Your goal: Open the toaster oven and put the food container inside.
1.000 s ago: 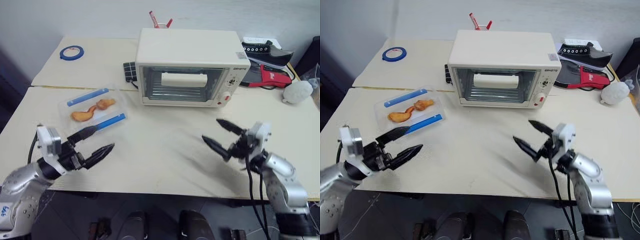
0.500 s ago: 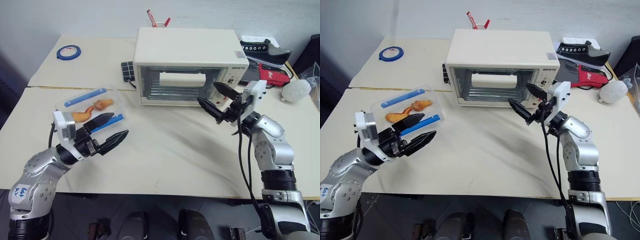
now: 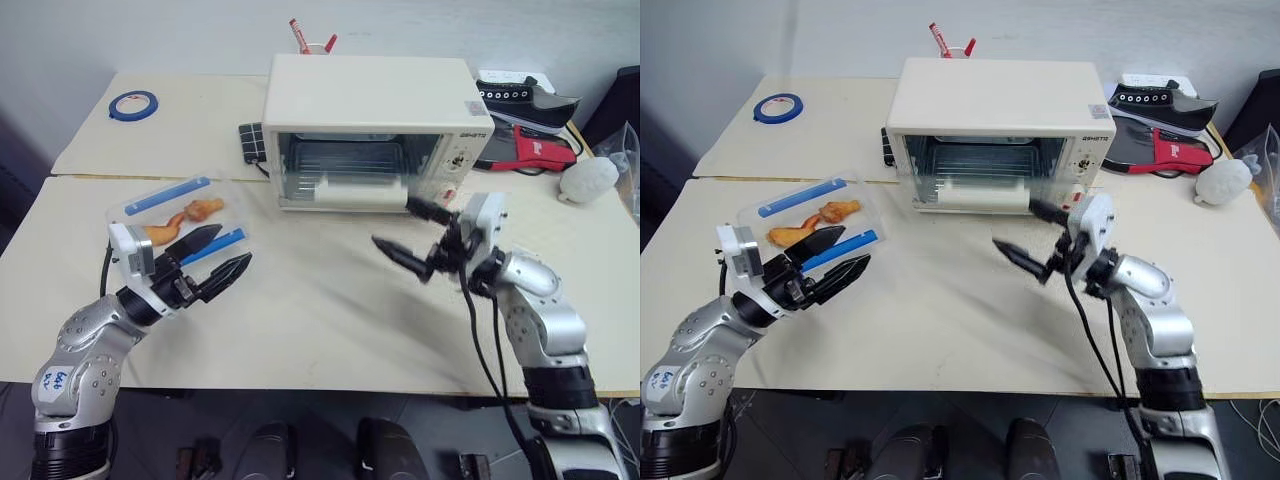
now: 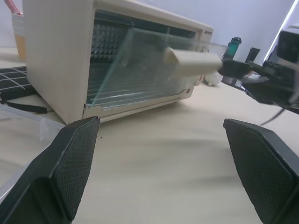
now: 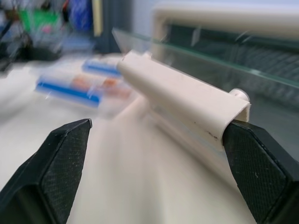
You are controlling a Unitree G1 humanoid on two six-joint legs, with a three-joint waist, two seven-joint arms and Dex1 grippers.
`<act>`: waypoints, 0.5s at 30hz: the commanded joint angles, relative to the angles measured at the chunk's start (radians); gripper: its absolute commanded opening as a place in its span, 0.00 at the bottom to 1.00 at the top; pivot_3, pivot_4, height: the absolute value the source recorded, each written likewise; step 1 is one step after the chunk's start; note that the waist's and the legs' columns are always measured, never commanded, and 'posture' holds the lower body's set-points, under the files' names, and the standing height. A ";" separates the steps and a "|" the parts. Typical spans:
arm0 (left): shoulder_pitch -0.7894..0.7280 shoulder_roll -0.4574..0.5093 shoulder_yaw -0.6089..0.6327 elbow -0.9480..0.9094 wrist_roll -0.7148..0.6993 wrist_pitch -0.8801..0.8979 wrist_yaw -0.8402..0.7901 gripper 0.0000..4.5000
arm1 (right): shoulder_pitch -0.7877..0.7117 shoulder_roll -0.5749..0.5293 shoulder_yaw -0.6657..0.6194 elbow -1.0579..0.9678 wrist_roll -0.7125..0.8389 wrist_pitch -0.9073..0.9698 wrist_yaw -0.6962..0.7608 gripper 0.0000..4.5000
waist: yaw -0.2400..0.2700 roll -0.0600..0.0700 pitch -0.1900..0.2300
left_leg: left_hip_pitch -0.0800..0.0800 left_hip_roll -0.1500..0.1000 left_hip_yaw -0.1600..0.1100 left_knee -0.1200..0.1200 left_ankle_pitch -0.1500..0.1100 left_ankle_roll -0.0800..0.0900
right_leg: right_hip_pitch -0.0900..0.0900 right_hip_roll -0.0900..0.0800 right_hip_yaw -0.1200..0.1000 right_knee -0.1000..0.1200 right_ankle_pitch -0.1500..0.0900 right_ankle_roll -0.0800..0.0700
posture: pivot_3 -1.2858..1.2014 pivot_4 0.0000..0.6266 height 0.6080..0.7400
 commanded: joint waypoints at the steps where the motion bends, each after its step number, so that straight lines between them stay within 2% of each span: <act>1: -0.053 0.042 0.010 0.039 0.042 -0.040 -0.042 0.87 | 0.060 -0.026 0.024 -0.060 -0.026 -0.091 0.075 1.00 | 0.000 0.000 0.000 | 0.000 0.000 0.000 0.000 0.000 0.000 | 0.000 0.000 0.000 0.000 0.000 0.000 | 0.52 0.24 1.00; 5: -0.170 0.035 -0.023 0.131 0.090 -0.048 -0.021 0.60 | 0.074 -0.017 0.017 -0.046 -0.035 -0.119 0.073 1.00 | 0.001 0.000 0.000 | 0.000 0.000 0.000 0.000 0.000 0.000 | 0.000 0.001 0.000 0.001 0.000 0.000 | 0.52 0.24 1.00; 7: -0.267 0.015 -0.074 0.213 0.164 -0.085 -0.001 0.46 | 0.070 -0.013 0.018 -0.041 -0.039 -0.128 0.069 1.00 | 0.003 0.000 0.000 | 0.000 0.000 0.000 0.001 0.000 0.000 | 0.000 0.001 0.000 0.001 0.000 0.000 | 0.52 0.24 1.00; 12: -0.498 -0.090 -0.199 0.444 0.324 -0.203 0.018 0.12 | 0.057 -0.002 0.026 -0.043 -0.053 -0.146 0.055 1.00 | 0.014 -0.001 0.001 | 0.000 -0.001 0.000 0.002 0.000 0.000 | 0.000 0.001 0.000 0.000 0.001 0.002 | 0.52 0.24 1.00; 14: -0.534 -0.109 -0.234 0.493 0.355 -0.234 -0.021 0.00 | 0.054 -0.001 0.024 -0.046 -0.062 -0.150 0.046 1.00 | 0.007 -0.002 0.001 | -0.001 -0.003 0.001 0.001 0.000 0.000 | 0.000 0.001 0.000 -0.002 0.001 0.002 | 0.52 0.24 1.00; 15: -0.545 -0.110 -0.260 0.511 0.375 -0.252 -0.052 0.00 | 0.053 -0.002 0.022 -0.046 -0.066 -0.150 0.039 1.00 | 0.002 -0.002 0.001 | -0.001 -0.003 0.001 0.001 0.000 0.000 | 0.000 0.001 0.000 -0.003 0.001 0.002 | 0.52 0.24 1.00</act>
